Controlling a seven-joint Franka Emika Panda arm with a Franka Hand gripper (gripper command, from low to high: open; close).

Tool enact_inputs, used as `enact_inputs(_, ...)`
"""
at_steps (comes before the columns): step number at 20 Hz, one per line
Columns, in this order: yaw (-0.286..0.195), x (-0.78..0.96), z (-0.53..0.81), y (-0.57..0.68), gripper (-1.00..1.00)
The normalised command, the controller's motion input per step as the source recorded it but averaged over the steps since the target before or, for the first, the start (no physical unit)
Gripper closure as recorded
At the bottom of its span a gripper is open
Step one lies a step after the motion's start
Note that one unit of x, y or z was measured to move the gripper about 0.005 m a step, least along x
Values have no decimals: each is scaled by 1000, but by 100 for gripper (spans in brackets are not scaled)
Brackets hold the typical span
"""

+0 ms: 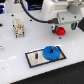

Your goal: Insert the blue gear onto the right peg, followed by the red gear

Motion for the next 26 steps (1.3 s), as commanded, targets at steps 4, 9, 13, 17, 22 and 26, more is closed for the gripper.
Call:
enact_inputs(4,0,-403,-358,-143,-100)
enact_inputs(9,0,-352,-233,-198,100)
enact_inputs(13,0,-291,-138,-137,100)
enact_inputs(17,0,-233,-75,-31,100)
enact_inputs(22,0,-210,-42,-2,100)
enact_inputs(26,0,-59,105,26,100)
